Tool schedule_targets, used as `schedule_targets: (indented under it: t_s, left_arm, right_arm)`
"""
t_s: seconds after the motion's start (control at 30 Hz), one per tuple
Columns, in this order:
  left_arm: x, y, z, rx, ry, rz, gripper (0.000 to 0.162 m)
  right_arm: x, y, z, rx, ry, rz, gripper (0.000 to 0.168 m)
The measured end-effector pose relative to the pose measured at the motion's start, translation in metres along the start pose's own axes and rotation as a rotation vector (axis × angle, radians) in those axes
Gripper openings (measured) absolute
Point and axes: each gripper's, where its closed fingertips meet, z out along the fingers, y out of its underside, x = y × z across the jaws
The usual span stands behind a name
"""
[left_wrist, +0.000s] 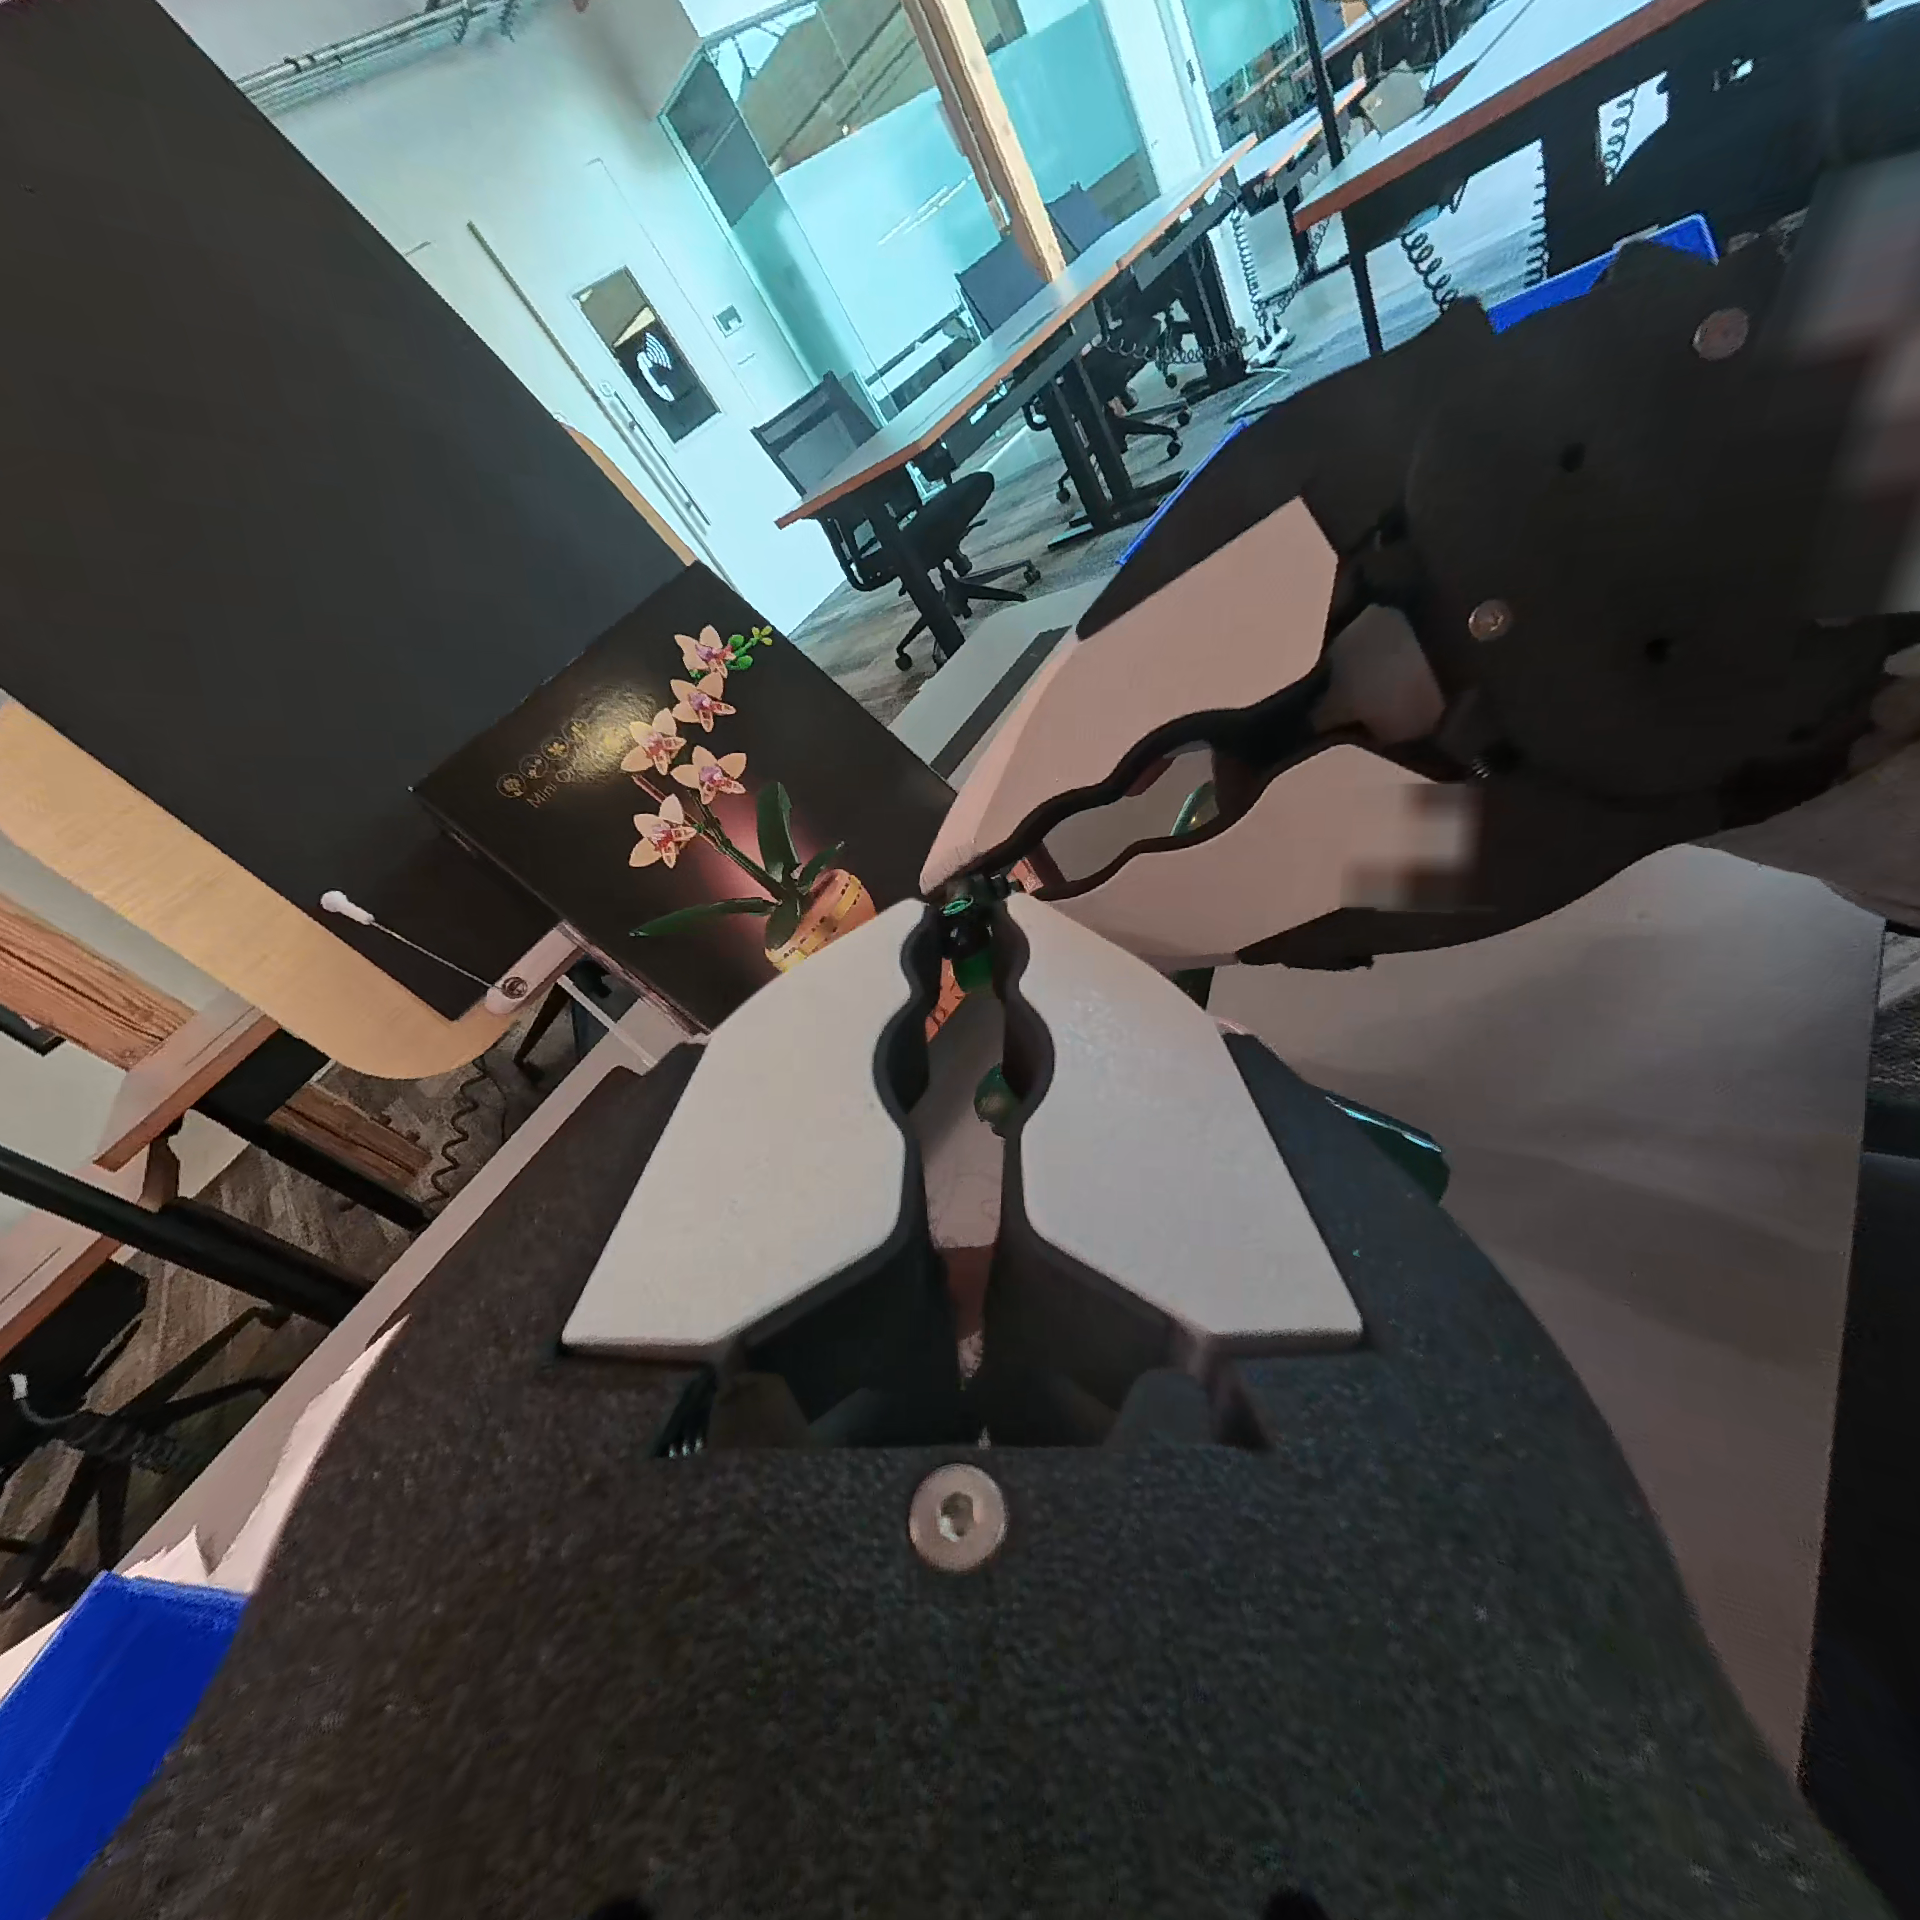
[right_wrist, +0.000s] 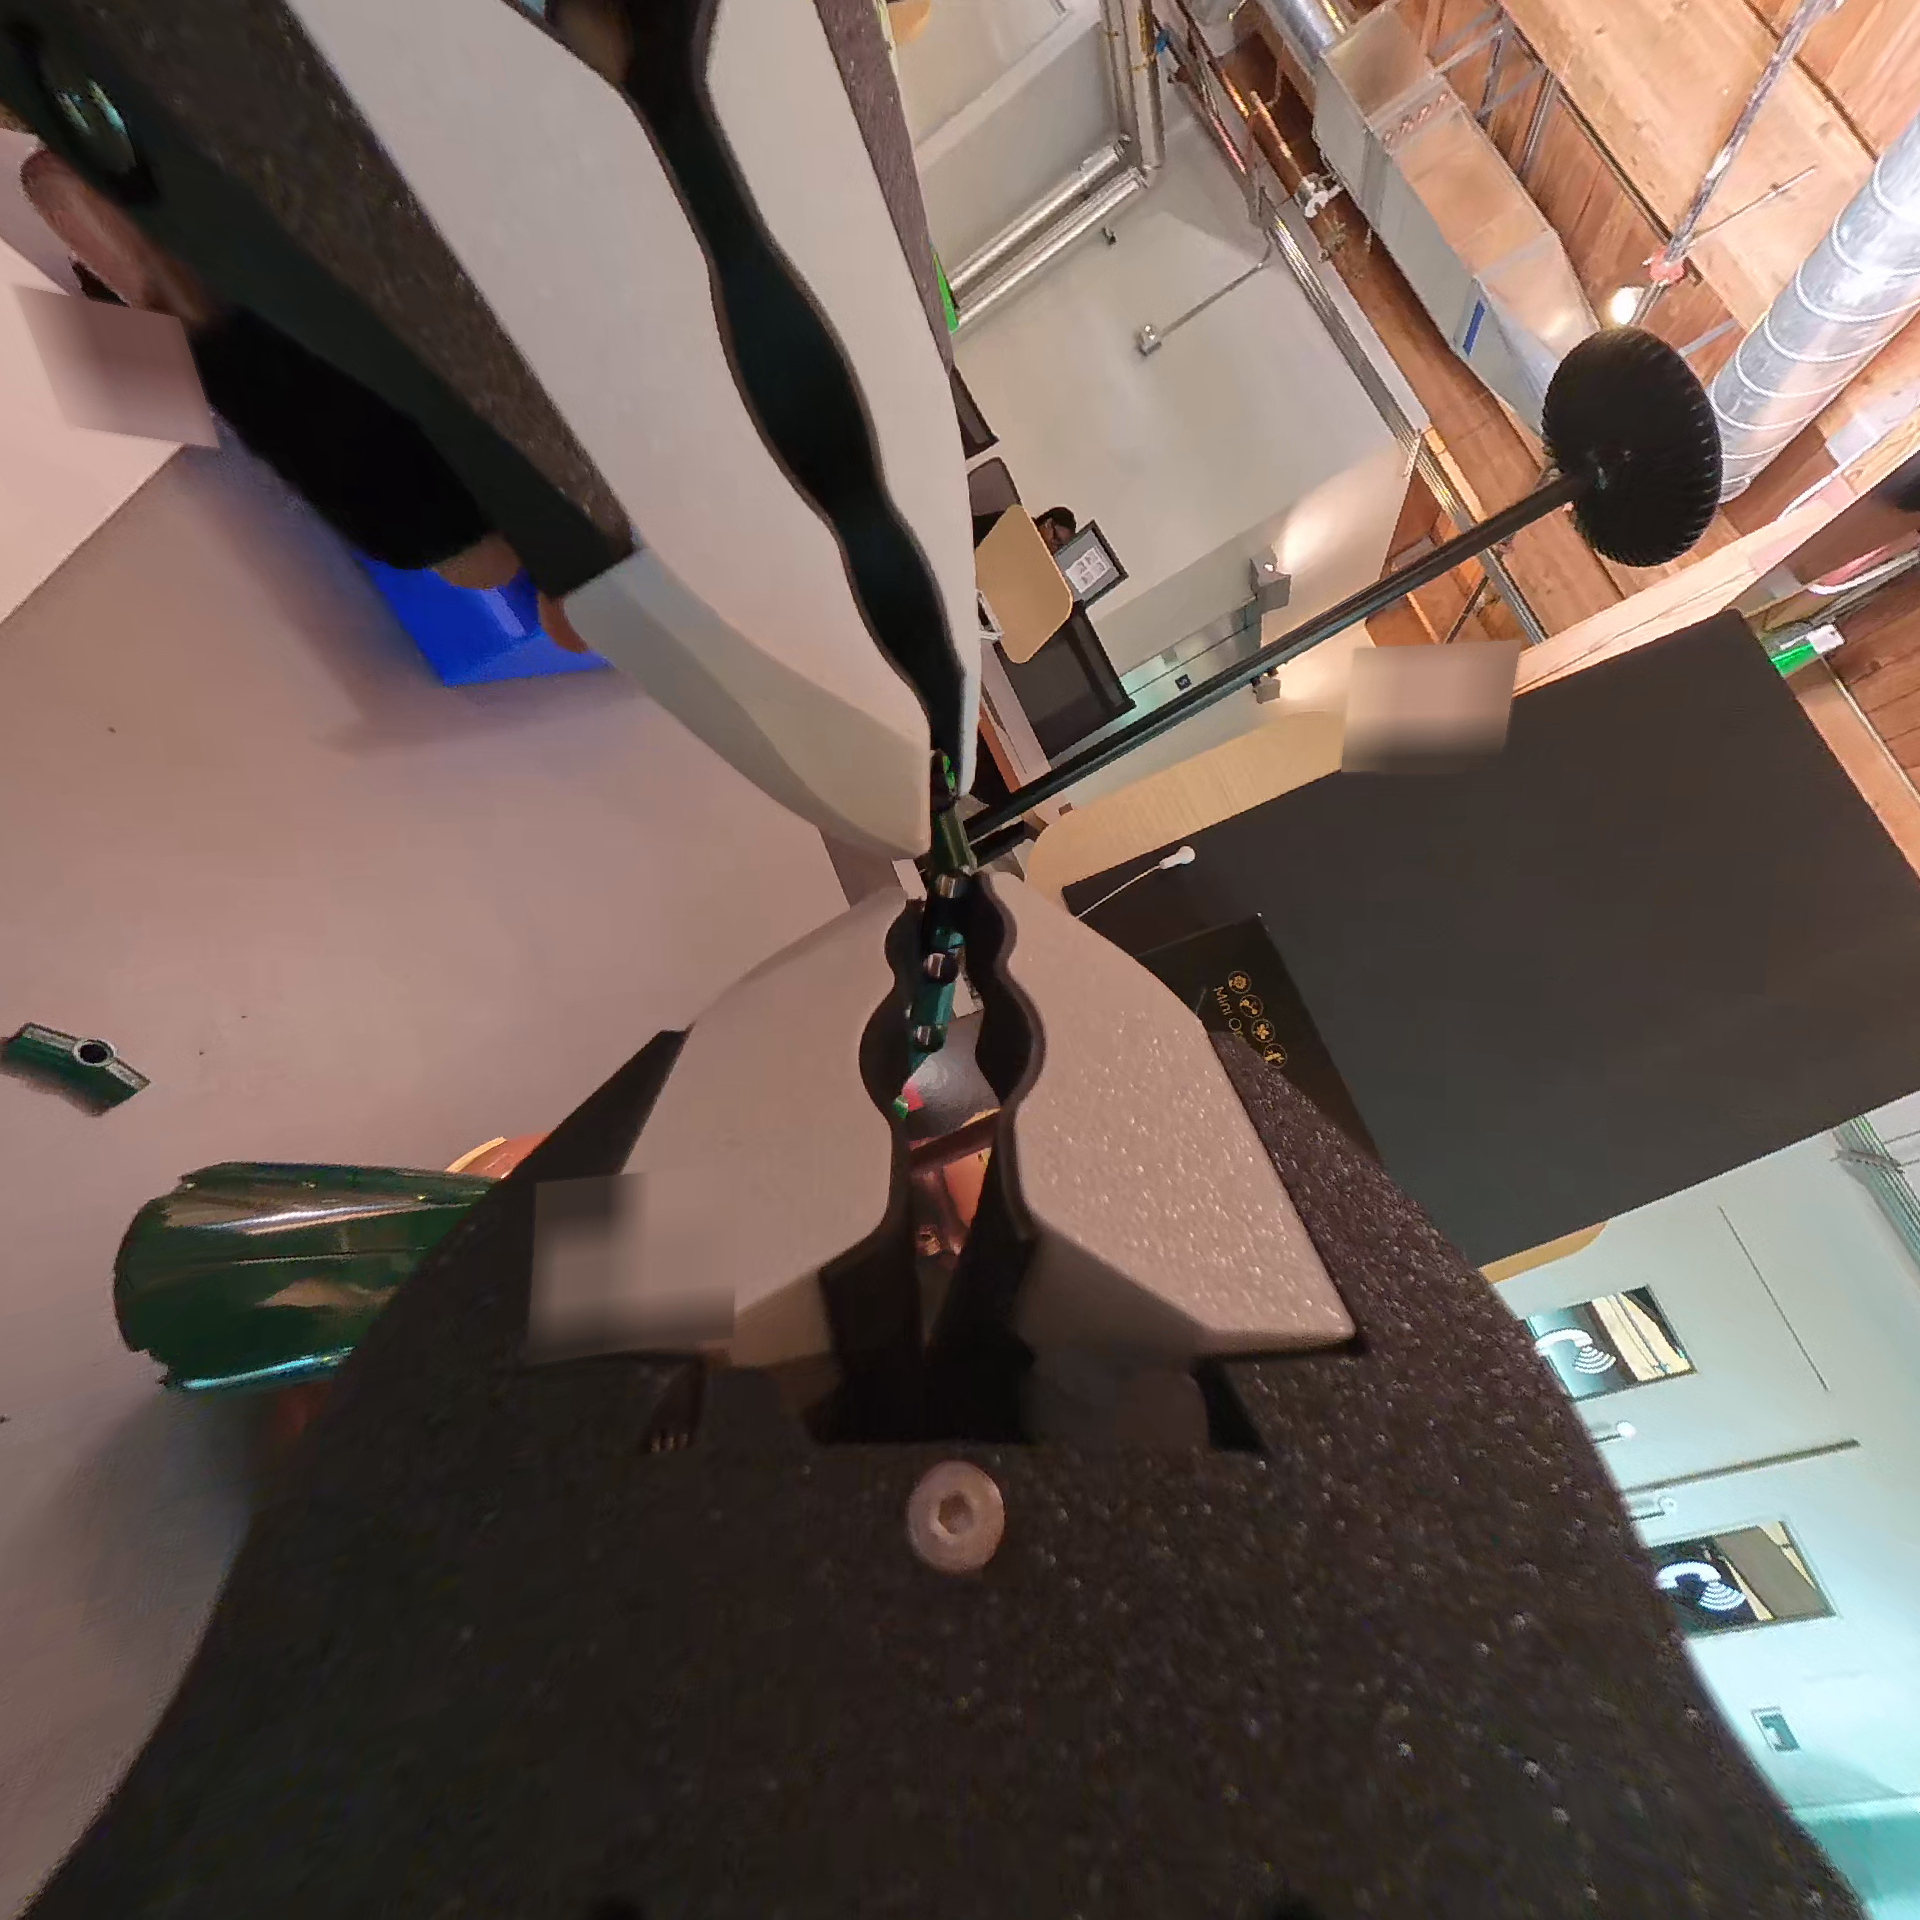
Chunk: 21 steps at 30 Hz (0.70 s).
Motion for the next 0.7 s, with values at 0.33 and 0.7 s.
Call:
schedule_targets:
  t_s: [0.33,0.7]
  left_arm:
    - [-0.001,-0.002,-0.007,-0.007,0.009,0.012,0.006]
    - [-0.021,-0.043,-0.049,0.244,0.051,-0.153,0.006]
  right_arm:
    - [0.001,0.001,0.0,-0.017,-0.002,-0.016,0.007]
    - [-0.006,0.002,0.001,-0.028,-0.035,-0.069,0.007]
